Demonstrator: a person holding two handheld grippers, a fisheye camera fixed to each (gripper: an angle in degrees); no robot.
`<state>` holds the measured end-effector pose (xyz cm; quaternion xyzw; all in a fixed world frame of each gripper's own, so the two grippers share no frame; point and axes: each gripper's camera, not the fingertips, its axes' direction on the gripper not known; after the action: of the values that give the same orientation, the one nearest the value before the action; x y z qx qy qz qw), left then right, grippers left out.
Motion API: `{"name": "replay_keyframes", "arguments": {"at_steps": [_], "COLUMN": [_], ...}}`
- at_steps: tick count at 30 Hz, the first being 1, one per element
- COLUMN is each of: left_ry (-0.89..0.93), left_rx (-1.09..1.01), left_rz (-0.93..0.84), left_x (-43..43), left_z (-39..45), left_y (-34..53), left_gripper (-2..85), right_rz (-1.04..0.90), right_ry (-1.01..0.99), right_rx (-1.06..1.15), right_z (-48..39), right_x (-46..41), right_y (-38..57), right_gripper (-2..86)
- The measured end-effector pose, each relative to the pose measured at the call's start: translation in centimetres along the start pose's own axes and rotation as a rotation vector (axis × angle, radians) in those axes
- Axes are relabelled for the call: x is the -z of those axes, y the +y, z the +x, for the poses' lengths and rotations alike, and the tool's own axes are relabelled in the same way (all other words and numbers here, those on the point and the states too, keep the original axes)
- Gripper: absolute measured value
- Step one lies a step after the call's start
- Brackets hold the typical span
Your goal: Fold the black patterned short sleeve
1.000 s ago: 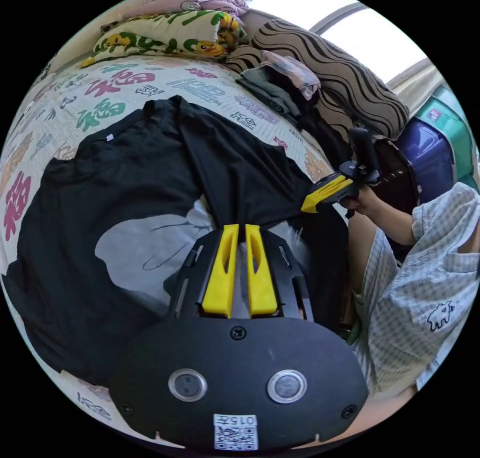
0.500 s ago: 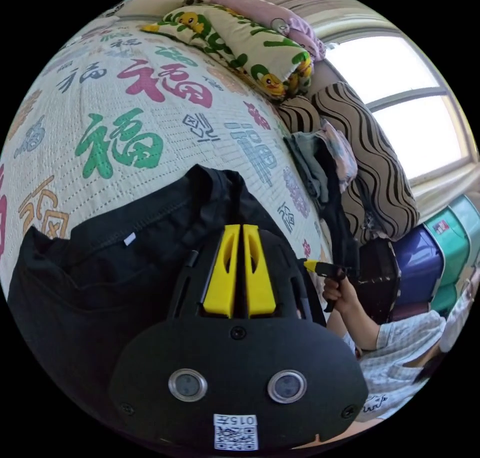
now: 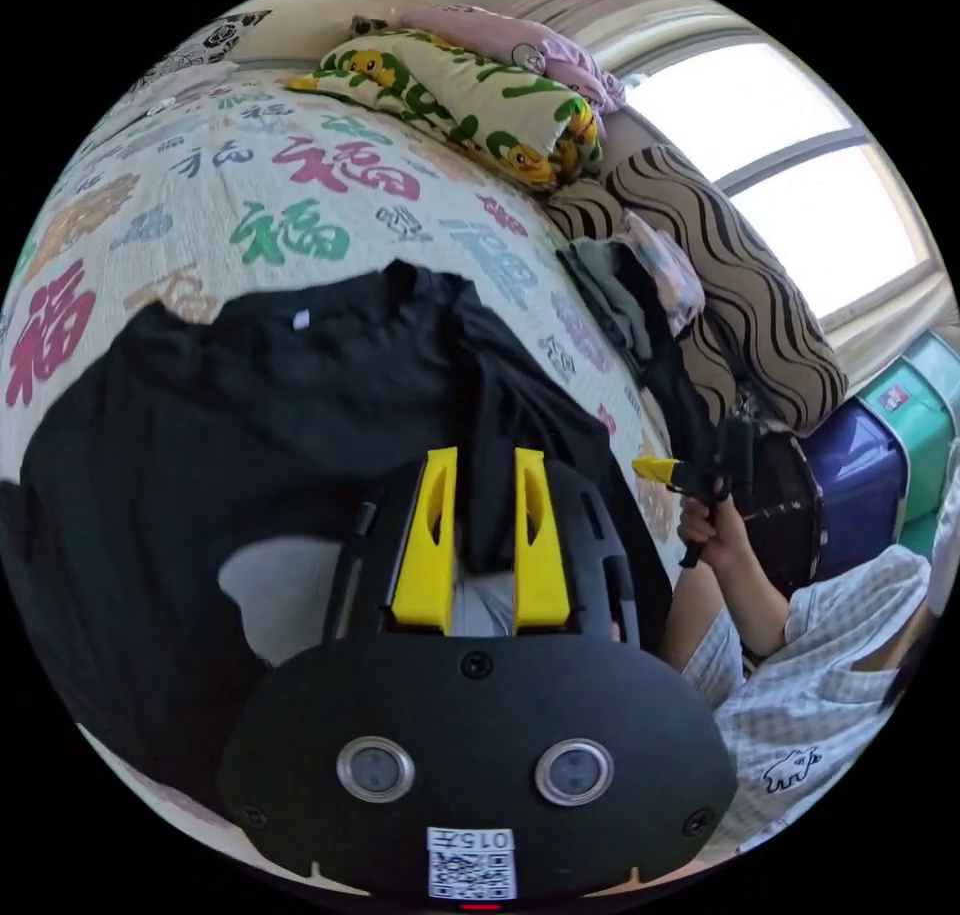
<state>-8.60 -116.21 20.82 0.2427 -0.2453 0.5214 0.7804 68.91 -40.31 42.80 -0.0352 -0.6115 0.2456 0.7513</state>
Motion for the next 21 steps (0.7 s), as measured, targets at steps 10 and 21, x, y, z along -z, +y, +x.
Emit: {"name": "replay_keyframes", "arguments": {"at_steps": [10,21], "left_ry": [-0.035,-0.140], "left_rx": [0.099,-0.015], "left_rz": [0.025,0.009], "left_x": [5.9,10.7], "left_z": [2.7,8.3], "left_y": [6.5,7.8], "left_gripper": [2.4,2.4], "right_rz": [-0.308,-0.303], "right_ry": [0.121,0.189], "right_rx": [0.085,0.093], "right_z": [4.7,13.0], "right_x": [-10.8,-16.8], "right_y": [4.8,9.1], "right_gripper": [-0.5,-0.6]}}
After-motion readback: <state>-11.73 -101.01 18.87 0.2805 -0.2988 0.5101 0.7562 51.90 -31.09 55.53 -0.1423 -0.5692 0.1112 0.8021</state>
